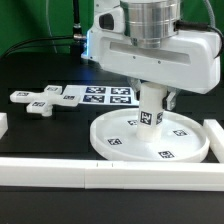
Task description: Assemble round table
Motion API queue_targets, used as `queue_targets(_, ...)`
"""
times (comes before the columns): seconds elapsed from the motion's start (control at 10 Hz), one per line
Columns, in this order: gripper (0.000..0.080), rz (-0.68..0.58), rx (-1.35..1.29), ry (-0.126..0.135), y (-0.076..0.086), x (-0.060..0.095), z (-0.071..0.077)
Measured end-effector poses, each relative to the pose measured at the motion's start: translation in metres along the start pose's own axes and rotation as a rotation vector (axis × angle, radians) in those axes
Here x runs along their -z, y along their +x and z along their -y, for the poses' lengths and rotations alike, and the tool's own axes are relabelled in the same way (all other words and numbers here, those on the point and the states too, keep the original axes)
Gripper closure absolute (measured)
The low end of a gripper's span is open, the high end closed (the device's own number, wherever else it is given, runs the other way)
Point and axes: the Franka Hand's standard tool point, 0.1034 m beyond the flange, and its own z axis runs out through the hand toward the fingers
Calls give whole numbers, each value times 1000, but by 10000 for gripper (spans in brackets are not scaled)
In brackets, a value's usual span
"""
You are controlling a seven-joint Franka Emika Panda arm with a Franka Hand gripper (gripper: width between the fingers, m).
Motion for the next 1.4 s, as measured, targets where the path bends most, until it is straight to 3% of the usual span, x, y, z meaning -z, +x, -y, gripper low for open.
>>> queue_targets(0.2,390,0,-4,0,0,0,0)
queue_targets(0.3,206,0,34,0,0,0,0)
queue_targets(0.5,162,-7,188,4,1,6,3)
queue_targets(1.1,151,-18,724,-13,3,6,2)
queue_targets(1.4,151,-56,1021,-28,6,10,9)
